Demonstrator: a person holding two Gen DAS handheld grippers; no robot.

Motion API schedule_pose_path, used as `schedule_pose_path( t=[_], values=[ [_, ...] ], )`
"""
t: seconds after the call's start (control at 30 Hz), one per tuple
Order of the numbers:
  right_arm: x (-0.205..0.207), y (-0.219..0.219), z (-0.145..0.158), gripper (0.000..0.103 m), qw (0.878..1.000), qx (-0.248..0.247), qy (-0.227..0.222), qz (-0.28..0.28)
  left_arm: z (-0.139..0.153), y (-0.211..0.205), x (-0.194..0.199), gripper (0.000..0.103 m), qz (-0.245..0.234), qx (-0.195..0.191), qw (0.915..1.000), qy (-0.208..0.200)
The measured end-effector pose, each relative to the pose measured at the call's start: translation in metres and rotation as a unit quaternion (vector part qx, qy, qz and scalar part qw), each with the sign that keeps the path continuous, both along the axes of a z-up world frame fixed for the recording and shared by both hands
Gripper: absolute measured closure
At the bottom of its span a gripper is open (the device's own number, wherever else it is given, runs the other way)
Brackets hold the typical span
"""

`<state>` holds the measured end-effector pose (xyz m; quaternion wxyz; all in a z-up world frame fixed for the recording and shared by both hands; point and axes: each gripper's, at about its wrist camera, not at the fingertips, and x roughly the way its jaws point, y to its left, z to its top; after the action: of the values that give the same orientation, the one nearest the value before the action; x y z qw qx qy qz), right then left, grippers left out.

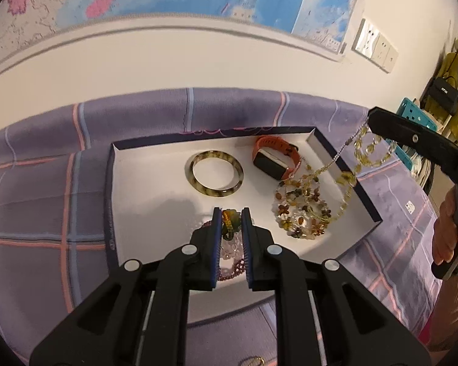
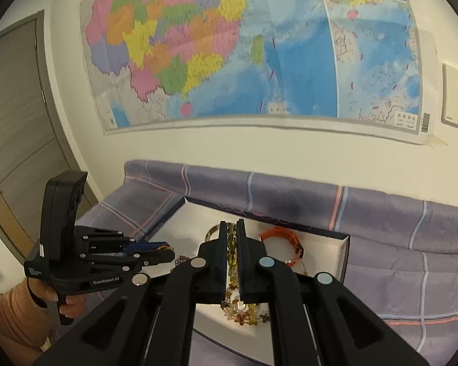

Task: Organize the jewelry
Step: 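Lower the ring into the box and open the left tool while the right tool lowers the chain inside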

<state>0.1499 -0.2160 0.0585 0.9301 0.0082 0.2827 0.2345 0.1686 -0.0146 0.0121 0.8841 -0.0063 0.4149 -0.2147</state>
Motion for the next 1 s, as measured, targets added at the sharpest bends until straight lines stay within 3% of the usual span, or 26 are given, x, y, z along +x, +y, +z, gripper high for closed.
schedule_pose_path(
  t=[0.3, 0.6, 0.83, 1.0],
  values=[
    [0.018, -0.002, -0.031, 0.099, 0.999, -0.013, 0.043, -0.001, -0.018, -0.006, 0.020, 0.090, 0.013, 0.013, 0.9994, 0.029],
    [0.026, 0.000, -0.059, 0.099, 0.996, -0.023, 0.081, -0.002, -0.023, -0.012, 0.023, 0.084, 0.016, 0.029, 0.9991, 0.028],
    [0.032, -0.002, -0.077, 0.093, 0.994, -0.030, 0.107, -0.010, -0.024, -0.014, 0.026, 0.065, 0.016, 0.035, 0.9989, 0.028],
    [0.032, -0.008, -0.084, 0.089, 0.992, -0.027, 0.117, -0.022, -0.018, -0.009, 0.018, 0.060, 0.017, 0.032, 0.9992, 0.015]
  ],
)
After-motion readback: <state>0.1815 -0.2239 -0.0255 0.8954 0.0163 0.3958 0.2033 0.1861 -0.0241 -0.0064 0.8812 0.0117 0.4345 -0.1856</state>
